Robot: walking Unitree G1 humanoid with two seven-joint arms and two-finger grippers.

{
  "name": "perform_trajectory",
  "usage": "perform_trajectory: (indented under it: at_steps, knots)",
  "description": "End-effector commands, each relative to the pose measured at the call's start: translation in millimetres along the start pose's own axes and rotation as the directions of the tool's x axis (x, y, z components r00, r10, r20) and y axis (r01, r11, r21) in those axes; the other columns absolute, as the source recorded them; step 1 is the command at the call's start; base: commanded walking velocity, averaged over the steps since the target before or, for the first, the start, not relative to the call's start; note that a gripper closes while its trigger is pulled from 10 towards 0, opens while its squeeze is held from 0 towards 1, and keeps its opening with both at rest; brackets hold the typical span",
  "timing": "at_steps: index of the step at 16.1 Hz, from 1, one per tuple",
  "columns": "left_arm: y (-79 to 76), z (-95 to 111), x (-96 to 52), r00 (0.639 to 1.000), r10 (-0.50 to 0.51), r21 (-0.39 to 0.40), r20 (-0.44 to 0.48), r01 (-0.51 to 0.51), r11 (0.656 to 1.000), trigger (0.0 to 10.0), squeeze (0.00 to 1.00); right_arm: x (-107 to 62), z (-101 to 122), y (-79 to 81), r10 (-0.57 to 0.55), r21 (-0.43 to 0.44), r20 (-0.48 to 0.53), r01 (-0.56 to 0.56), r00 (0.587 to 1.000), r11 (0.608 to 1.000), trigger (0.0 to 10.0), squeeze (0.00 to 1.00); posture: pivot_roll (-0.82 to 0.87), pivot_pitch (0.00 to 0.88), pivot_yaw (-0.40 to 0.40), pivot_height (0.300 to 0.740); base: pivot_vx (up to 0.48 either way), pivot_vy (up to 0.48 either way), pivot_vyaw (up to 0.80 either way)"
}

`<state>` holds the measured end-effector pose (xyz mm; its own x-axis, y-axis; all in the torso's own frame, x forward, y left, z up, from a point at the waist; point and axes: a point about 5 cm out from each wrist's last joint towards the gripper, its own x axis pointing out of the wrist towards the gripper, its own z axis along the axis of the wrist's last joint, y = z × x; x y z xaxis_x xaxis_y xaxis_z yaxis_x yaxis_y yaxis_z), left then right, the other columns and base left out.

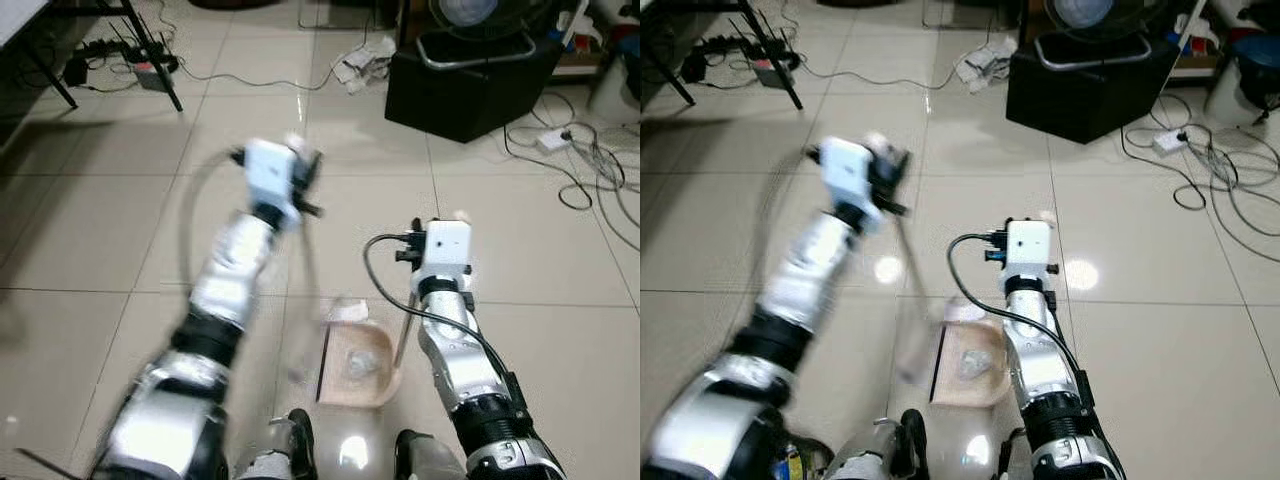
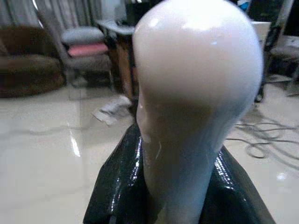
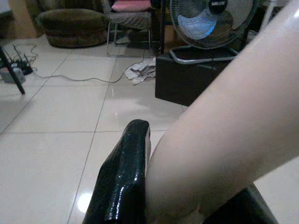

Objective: Sweep floor

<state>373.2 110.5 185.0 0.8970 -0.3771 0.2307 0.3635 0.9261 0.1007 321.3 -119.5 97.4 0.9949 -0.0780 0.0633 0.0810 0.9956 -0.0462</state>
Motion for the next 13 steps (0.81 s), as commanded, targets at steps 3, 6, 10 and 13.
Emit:
perform_trajectory:
  at_steps: [3,6,10,13]
  knots:
    - [36.2,17,-2.8,0.998,0.048,0.048,0.040,-0.050,0.998,10.0,0.00,0.3,10,-4.8,-0.034,0.065,0.038,0.032,0.999,0.997,10.0,0.00,-0.04,0.018,0.081,0.740,0.000,0.000,0.00]
    - [62.1,1,-22.2,0.993,0.107,0.110,-0.051,-0.101,0.989,10.0,0.00,6.1,26,-14.7,-0.053,0.094,0.093,0.044,0.994,0.995,10.0,0.00,-0.05,0.000,0.079,0.740,0.000,0.000,0.00]
    - [55.6,-29,-55.7,0.984,0.092,0.115,-0.152,-0.075,0.991,10.0,0.00,9.1,57,-22.0,-0.040,0.175,0.145,0.014,0.989,0.985,10.0,0.00,-0.08,0.000,0.098,0.740,0.000,0.000,0.00]
    - [42.3,-40,-78.2,0.981,0.080,0.107,-0.174,-0.062,0.992,10.0,0.00,6.9,77,-19.6,0.038,0.217,0.109,-0.061,0.993,0.974,10.0,0.00,-0.09,0.000,0.103,0.740,0.000,-0.081,0.00]
